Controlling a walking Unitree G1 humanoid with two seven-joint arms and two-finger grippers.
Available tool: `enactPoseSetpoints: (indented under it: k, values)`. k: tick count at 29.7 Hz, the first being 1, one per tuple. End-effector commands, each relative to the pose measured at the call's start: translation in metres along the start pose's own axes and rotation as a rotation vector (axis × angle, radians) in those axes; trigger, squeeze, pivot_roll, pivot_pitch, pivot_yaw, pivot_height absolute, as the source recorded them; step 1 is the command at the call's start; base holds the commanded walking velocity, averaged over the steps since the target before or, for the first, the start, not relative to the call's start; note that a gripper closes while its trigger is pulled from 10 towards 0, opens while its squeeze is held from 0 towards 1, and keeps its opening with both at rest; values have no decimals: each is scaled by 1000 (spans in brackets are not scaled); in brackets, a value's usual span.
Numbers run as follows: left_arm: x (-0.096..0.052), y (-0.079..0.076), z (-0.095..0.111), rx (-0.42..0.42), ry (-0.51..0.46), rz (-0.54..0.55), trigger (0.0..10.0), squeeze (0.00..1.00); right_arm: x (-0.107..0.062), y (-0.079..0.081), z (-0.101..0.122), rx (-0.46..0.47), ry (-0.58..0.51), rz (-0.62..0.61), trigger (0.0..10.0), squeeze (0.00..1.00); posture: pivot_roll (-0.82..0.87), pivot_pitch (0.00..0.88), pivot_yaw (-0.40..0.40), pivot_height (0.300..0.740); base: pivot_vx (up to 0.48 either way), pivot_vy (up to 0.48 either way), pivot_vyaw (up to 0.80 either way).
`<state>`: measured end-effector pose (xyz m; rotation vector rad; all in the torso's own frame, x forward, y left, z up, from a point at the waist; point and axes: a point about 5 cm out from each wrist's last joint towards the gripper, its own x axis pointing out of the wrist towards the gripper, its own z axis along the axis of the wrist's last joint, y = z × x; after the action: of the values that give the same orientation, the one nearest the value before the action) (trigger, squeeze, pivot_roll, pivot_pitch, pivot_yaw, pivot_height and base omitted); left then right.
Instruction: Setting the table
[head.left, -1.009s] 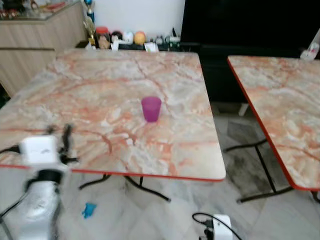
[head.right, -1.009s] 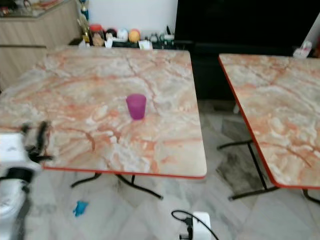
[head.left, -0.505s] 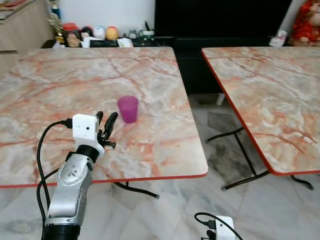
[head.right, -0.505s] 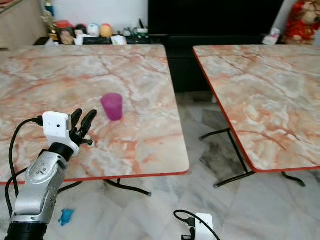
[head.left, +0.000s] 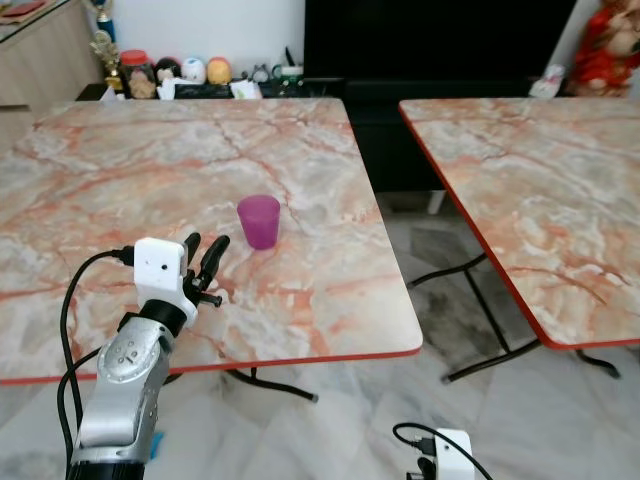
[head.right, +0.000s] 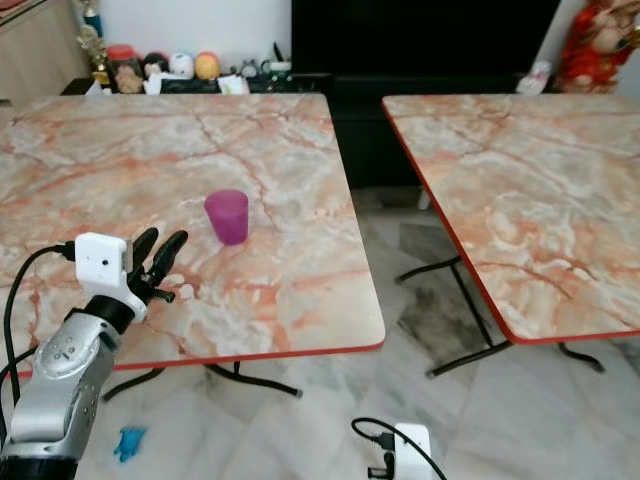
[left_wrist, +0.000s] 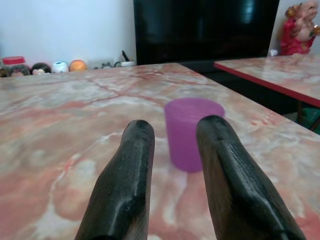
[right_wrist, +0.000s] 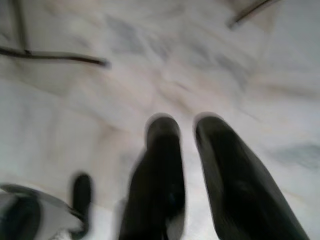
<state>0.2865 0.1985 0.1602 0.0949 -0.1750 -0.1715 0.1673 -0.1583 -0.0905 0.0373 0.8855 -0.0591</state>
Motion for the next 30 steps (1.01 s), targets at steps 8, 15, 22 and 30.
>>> enactPoseSetpoints:
  k: [8,15,22,30]
  values:
    - [6,-11,9,-6,-43,-34,10000,0,-1,-6,-4,-8,17,-9,10000,0,197,0,-40,740,0,0,-730]
    - [8,-17,12,-18,-57,-39,10000,0,-1,-6,-3,-12,9,-4,10000,0,197,0,-41,740,0,0,-207]
    - [13,-19,15,-32,-67,-25,10000,0,-1,-6,-2,-11,1,0,10000,0,198,0,-41,740,0,0,0]
    - [17,-26,10,-40,-48,18,10000,0,-1,-6,0,-43,-8,8,10000,0,194,0,-41,740,0,0,0]
